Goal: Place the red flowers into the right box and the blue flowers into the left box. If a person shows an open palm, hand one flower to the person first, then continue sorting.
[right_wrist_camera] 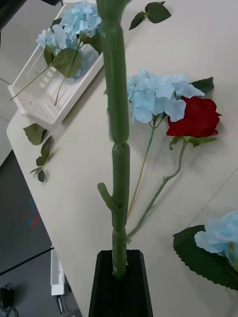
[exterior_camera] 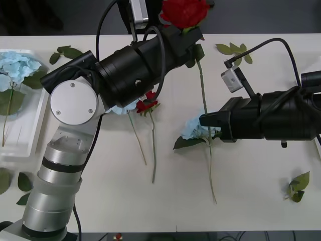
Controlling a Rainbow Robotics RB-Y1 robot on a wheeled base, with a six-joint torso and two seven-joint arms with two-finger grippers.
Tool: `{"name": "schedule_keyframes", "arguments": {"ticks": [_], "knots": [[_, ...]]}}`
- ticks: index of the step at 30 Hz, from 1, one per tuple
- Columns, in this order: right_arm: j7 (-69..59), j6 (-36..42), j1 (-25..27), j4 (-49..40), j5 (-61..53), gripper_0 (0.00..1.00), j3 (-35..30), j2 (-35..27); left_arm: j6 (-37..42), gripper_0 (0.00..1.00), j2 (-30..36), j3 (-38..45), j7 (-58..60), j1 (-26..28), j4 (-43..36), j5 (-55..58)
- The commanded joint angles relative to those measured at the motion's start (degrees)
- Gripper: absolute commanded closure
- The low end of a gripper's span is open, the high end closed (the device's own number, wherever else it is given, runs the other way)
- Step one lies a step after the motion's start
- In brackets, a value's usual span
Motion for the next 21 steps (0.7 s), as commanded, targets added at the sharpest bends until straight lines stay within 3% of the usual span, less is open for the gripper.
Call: {"name": "schedule_keyframes", "arguments": {"ticks": [1,2,3,5,8,14,21], "knots": [[-2.35,-0.7,-1.53,-0.86,-0.68,1.0,-1.5,0.34,-0.35,0.96,1.01,0.8,-1.09,-1.19,-1.19,0.79],[-2.35,-0.7,-1.53,-0.86,-0.77,1.0,-1.58,0.34,-0.35,0.88,1.01,0.8,-1.17,-1.19,-1.19,0.79],[-2.44,-0.7,-1.53,-0.86,-0.85,1.0,-1.67,0.34,-0.35,0.48,1.19,0.98,-1.35,-1.19,-1.19,0.79],[-2.44,-0.7,-1.53,-0.95,-0.94,1.0,-1.93,0.34,-0.35,0.26,1.63,0.98,-1.52,-1.19,-1.28,1.49],[-2.44,-0.7,-1.45,-0.86,-1.2,1.0,-2.29,0.34,0.0,0.2,2.59,1.33,-1.96,-1.02,-1.28,2.72],[-2.44,1.41,-1.45,-0.86,-1.29,1.0,-4.84,0.34,4.83,0.18,6.37,4.23,-2.58,1.0,-3.38,5.62],[-2.44,10.11,-1.45,-0.95,-1.12,1.0,-16.17,-0.18,16.7,0.18,14.99,11.44,-1.79,4.61,-4.44,7.64]]}}
